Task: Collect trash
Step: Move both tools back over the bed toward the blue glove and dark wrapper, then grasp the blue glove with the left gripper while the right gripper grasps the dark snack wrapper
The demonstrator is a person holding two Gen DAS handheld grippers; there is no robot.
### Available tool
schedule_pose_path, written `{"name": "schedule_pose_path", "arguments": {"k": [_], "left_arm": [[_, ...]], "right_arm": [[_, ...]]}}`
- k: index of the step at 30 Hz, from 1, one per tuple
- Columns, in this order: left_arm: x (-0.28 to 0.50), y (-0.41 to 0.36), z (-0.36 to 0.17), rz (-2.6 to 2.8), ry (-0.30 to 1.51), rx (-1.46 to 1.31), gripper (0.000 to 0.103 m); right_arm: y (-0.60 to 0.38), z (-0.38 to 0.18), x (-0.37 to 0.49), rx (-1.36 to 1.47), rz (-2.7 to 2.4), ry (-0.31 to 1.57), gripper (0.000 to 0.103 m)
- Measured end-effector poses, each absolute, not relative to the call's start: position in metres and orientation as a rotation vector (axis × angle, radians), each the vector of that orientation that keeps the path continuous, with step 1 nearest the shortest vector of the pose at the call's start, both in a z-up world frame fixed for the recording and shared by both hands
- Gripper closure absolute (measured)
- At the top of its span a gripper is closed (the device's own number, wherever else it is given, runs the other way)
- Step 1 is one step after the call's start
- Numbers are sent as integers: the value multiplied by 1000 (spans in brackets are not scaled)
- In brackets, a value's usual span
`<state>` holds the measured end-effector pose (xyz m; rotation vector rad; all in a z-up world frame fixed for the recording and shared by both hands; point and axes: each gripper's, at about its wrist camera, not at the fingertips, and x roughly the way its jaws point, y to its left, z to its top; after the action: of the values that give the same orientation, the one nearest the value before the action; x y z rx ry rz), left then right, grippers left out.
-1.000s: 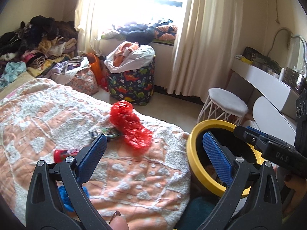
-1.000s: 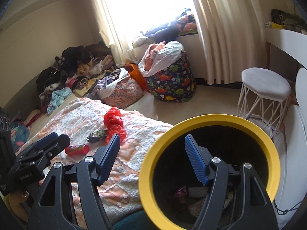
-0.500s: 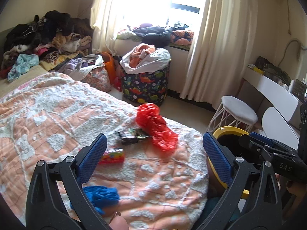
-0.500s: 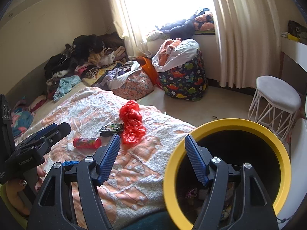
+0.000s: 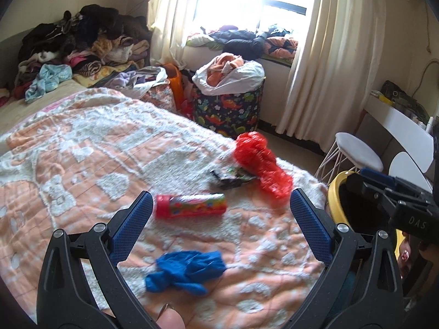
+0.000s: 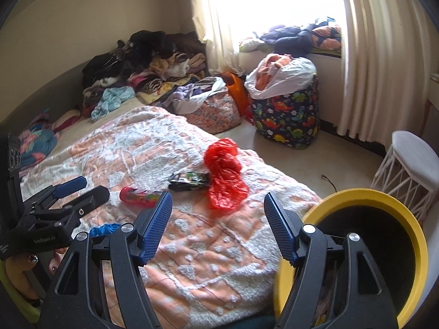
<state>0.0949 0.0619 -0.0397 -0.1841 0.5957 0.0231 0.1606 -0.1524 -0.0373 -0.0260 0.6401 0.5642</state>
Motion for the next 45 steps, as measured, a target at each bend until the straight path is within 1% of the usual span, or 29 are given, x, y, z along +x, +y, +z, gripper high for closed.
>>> {"name": "schedule_pose_path", "arguments": {"k": [6,18,20,21,22,23,25,26,29,32,36,40,42,43,45], "left_arm": [[89,78,-55,27,643,-185,11],[92,86,-97,-4,821,-214,12],[93,82,-105,-16,851,-211,21],[94,80,-108,-17,860,-209,24],[95,78,-112,-18,872,-207,30],[96,77,-115,-19,877,-208,43],[97,74,-118,-34,880,-209,59],[98,72,-119,-40,878,-208,65],[101,73,-118,-65,862,-251,74],[104,79,-117,-75,852,-302,78],[106,83,-116,-72,848,-329,80],[107,85,-114,-70,838,-341,81],[108,86,-113,-68,835,-347,81],[108,87,-113,-67,834,-349,81],[109,88,-112,-64,831,-357,81]], "right_arm": [[-125,-46,169,-89,607,657,37],[-75,-73,199,-240,641,716,38],[-70,-78,206,-264,637,726,38],[-69,-80,209,-272,639,730,38],[-67,-83,212,-282,640,733,38],[-64,-86,214,-298,638,736,38],[-58,-91,219,-330,639,739,38],[-55,-94,221,-349,639,739,39],[-48,-101,227,-392,640,741,39],[-39,-107,232,-437,643,738,41],[-23,-114,236,-524,655,729,42],[-11,-121,239,-591,661,719,46],[-3,-125,241,-627,666,720,51],[0,-128,243,-645,664,727,57],[5,-135,247,-664,660,744,73]]}}
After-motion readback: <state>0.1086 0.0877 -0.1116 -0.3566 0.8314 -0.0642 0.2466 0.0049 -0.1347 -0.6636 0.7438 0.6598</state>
